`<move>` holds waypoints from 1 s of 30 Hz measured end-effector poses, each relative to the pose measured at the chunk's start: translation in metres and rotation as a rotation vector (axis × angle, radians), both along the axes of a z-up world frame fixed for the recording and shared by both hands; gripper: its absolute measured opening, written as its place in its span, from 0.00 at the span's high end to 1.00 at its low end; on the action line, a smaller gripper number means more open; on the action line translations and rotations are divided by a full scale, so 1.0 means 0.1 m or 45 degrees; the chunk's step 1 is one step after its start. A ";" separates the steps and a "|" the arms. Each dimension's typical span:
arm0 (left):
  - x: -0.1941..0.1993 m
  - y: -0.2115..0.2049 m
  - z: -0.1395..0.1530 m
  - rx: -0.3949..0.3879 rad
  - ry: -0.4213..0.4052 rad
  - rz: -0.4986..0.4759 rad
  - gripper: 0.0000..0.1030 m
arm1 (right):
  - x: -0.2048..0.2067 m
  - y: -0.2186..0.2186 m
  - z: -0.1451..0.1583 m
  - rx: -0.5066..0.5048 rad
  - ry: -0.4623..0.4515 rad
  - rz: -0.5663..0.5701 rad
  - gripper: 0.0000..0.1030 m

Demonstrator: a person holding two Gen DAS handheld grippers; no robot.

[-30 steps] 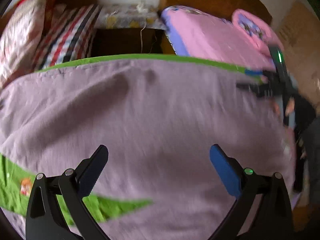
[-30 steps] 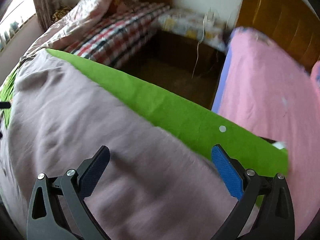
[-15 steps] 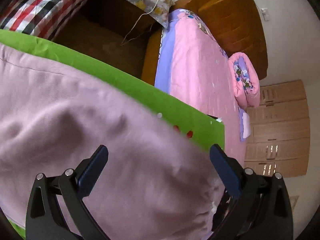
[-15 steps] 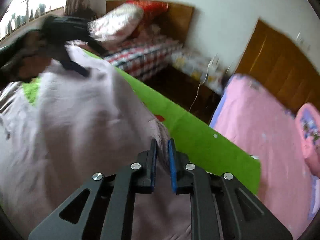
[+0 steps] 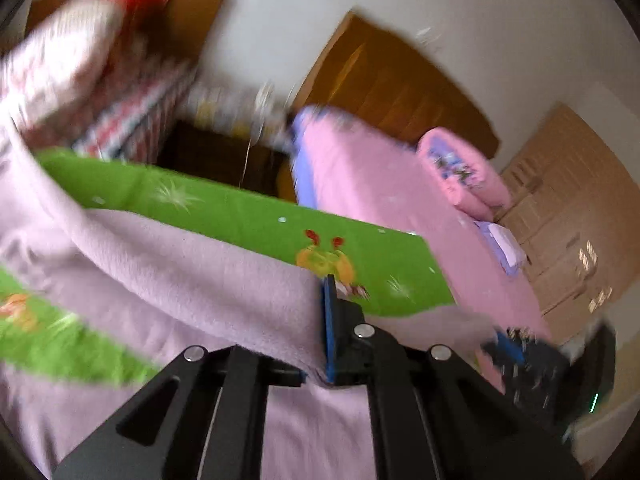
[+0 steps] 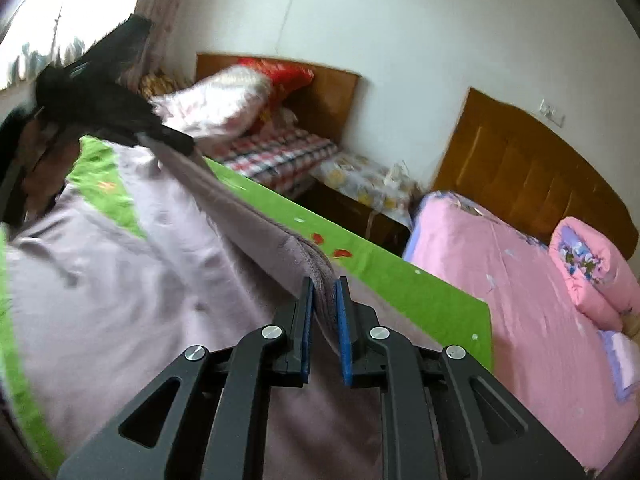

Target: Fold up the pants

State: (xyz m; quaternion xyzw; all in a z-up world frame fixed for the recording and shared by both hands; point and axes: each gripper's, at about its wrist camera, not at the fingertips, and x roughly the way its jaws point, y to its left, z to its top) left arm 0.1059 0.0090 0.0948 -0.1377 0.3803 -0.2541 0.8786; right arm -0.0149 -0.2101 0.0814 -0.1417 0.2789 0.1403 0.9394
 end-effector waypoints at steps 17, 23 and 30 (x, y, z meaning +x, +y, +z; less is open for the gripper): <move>-0.97 0.77 -1.28 -0.326 0.342 0.064 0.23 | -1.19 -1.14 -0.80 1.000 0.291 -0.693 0.24; -0.81 1.12 -1.32 -0.481 0.405 0.132 0.23 | -0.58 -1.45 -1.05 1.101 0.525 -0.868 0.30; -0.84 1.19 -1.16 -0.556 0.410 0.092 0.20 | -0.48 -1.55 -1.01 1.059 0.517 -0.833 0.45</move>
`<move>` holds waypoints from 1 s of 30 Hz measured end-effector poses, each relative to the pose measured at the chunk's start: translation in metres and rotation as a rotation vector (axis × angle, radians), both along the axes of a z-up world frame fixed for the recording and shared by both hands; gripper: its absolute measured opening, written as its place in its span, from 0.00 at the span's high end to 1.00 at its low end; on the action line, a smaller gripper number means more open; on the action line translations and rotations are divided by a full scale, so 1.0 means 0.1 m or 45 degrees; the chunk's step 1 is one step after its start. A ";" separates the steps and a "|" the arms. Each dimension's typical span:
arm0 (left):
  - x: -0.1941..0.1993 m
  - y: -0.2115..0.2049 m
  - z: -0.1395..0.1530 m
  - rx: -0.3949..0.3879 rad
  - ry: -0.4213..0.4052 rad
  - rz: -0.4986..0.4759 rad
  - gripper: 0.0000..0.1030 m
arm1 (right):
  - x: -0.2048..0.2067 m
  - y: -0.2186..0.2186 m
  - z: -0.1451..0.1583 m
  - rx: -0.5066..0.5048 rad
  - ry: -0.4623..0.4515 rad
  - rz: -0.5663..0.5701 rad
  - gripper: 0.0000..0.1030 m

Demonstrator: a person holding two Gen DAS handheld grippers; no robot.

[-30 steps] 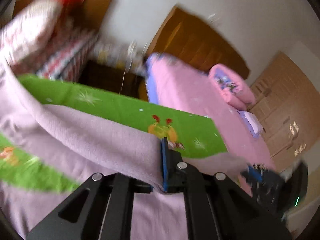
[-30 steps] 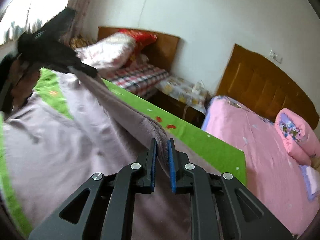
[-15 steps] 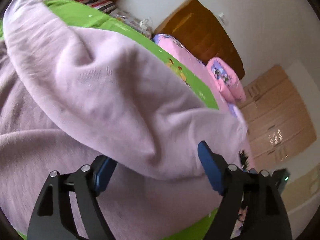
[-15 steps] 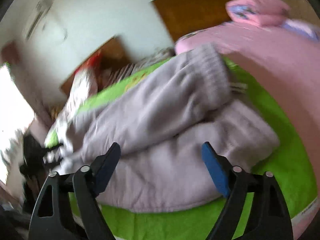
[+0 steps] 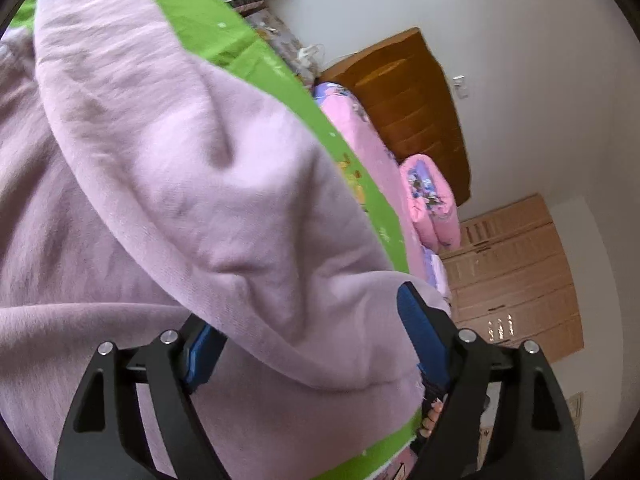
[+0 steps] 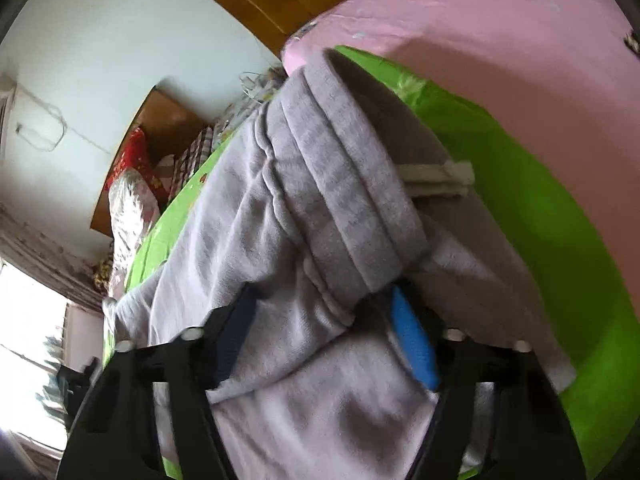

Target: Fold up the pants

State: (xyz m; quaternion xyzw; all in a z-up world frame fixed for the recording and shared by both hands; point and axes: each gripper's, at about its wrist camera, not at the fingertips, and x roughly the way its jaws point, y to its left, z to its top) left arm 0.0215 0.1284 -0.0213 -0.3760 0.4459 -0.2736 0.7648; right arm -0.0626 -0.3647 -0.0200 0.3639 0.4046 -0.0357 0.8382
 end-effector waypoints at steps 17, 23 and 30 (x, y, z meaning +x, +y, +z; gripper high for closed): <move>0.04 0.43 0.01 0.036 0.006 0.168 0.18 | -0.27 0.04 -0.08 0.008 -0.112 -0.088 0.72; 0.36 0.46 -0.16 0.185 0.078 0.207 0.97 | -0.33 0.06 0.00 0.019 -0.148 -0.099 0.74; 0.47 0.42 1.07 0.237 -0.349 0.169 0.96 | -0.25 0.06 0.83 -0.107 -0.336 -0.052 0.86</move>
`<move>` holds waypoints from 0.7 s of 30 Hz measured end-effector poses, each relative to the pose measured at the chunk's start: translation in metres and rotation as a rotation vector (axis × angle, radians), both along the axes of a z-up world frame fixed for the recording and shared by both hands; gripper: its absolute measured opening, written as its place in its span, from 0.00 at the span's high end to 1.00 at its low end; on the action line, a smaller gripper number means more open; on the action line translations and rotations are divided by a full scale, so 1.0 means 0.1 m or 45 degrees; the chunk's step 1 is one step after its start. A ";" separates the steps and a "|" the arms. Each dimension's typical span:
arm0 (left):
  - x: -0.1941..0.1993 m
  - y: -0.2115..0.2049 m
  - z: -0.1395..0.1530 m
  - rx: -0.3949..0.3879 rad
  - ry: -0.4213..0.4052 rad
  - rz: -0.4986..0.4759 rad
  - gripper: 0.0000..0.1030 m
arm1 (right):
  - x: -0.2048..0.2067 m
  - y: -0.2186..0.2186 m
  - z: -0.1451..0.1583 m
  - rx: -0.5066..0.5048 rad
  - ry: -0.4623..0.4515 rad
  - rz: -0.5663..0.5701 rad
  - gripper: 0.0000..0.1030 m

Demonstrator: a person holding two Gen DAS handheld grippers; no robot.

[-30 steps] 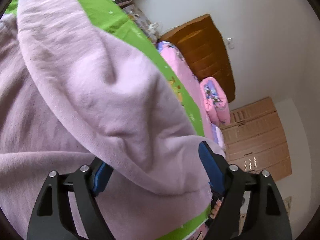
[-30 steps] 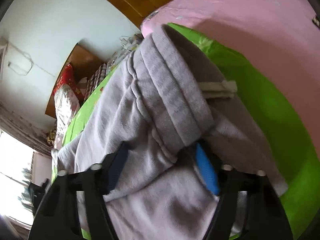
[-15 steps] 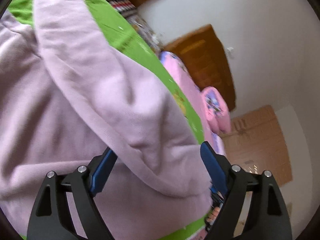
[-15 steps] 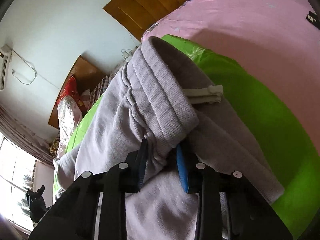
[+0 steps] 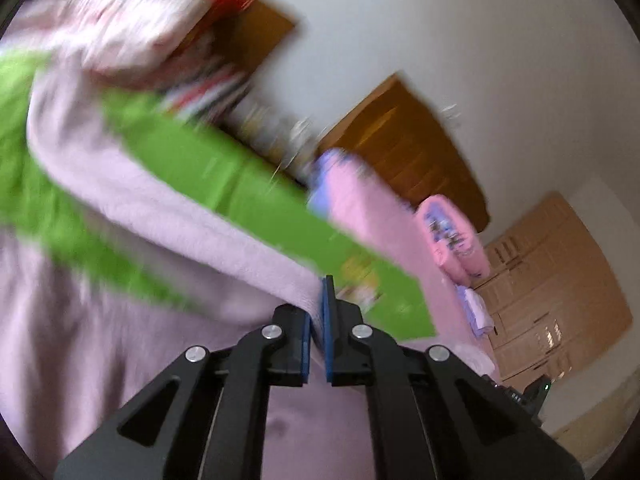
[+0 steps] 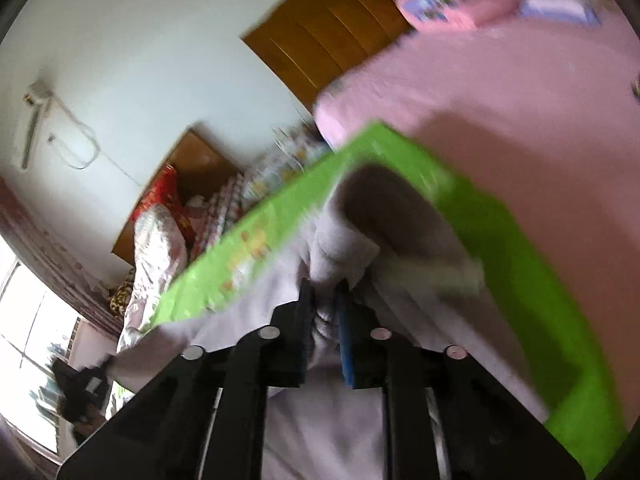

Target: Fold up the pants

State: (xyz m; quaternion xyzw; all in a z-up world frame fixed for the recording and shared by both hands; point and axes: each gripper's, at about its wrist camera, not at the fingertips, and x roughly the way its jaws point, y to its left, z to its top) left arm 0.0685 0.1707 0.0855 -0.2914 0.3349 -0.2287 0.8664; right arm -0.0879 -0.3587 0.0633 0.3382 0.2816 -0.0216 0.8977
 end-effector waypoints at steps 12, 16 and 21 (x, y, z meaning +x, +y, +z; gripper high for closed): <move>-1.07 0.06 -1.19 0.166 0.329 0.029 0.94 | -1.02 -0.12 -0.97 0.143 0.234 -0.145 0.87; -0.93 0.03 -1.12 0.171 0.280 0.019 0.94 | -0.98 -0.08 -0.78 0.091 0.165 -0.142 0.88; -1.14 0.00 -0.71 0.208 0.161 -0.003 0.94 | -1.11 0.01 -0.53 0.050 0.135 -0.161 0.88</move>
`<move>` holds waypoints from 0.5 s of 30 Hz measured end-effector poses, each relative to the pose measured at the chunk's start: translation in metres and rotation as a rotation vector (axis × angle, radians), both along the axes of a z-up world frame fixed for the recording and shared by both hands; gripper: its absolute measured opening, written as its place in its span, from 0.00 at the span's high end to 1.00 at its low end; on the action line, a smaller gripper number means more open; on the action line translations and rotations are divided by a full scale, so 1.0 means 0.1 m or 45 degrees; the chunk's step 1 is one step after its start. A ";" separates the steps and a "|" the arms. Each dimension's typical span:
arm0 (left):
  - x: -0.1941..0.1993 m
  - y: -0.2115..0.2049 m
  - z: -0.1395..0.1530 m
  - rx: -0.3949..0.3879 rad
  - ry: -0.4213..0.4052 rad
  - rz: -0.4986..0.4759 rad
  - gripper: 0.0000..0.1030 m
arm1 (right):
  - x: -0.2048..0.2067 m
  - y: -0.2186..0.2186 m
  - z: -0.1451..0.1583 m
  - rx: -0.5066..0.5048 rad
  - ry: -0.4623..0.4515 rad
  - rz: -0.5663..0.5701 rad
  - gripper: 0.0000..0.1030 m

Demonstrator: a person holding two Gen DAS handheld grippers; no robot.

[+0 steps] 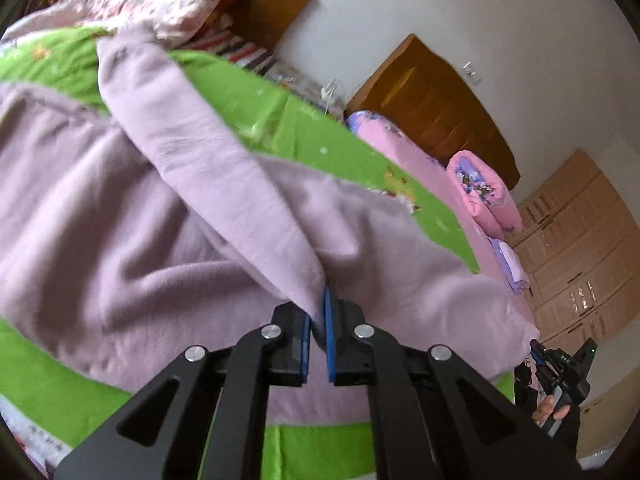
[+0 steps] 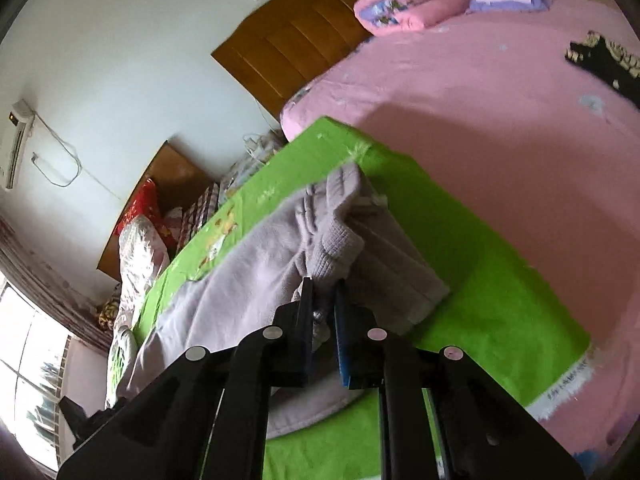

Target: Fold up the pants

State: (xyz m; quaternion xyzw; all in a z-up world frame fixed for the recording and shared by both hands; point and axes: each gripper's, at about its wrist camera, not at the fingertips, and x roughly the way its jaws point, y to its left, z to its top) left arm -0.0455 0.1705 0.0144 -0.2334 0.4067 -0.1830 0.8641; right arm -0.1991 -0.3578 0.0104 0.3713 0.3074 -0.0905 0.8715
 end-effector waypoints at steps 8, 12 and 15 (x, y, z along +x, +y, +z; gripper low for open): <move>-0.01 -0.03 -0.52 -0.001 0.157 0.036 0.94 | 0.01 -0.13 -0.44 0.068 0.106 -0.061 0.88; -0.04 0.00 -0.40 0.012 0.127 0.032 0.94 | 0.01 -0.12 -0.35 0.017 0.104 -0.045 0.88; -0.01 -0.02 -0.53 0.027 0.168 0.031 0.92 | 0.05 -0.14 -0.53 0.043 0.141 -0.054 0.87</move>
